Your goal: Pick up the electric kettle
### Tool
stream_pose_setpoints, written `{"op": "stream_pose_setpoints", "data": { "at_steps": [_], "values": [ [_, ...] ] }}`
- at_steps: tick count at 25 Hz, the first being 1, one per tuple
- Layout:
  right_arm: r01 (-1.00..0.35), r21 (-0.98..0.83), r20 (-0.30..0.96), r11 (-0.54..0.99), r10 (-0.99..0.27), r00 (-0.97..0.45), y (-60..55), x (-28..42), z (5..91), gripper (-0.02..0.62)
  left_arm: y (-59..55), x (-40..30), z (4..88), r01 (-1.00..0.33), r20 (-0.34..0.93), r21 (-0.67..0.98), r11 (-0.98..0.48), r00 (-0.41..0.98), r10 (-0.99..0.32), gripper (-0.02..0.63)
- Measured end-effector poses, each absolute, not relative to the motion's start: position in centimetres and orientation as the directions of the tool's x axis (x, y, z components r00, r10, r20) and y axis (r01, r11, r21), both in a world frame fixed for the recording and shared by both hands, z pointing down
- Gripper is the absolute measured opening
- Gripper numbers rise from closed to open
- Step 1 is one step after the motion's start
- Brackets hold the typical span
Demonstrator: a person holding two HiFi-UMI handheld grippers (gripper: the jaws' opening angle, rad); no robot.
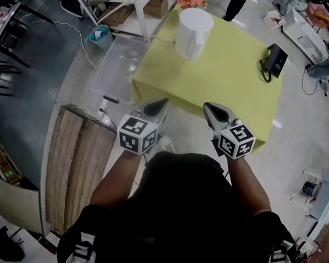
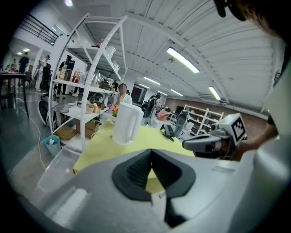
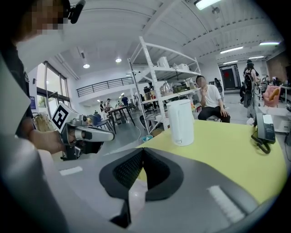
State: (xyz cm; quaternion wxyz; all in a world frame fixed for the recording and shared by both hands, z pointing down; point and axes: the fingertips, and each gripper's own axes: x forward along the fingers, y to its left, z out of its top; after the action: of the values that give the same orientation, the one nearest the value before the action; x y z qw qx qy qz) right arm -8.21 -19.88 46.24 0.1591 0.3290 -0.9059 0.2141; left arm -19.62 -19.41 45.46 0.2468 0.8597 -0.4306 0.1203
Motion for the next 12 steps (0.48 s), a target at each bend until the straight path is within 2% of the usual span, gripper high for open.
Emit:
{"op": "stream_pose_setpoints", "data": {
  "at_steps": [12],
  "values": [
    [-0.674, -0.261, 0.429, 0.691, -0.543, -0.722, -20.3, -9.6, 45.7, 0.006, -20.2, -21.9, 44.8, -0.805, 0.413, 0.301, -0.511, 0.593, -0.691, 0.002]
  ]
}}
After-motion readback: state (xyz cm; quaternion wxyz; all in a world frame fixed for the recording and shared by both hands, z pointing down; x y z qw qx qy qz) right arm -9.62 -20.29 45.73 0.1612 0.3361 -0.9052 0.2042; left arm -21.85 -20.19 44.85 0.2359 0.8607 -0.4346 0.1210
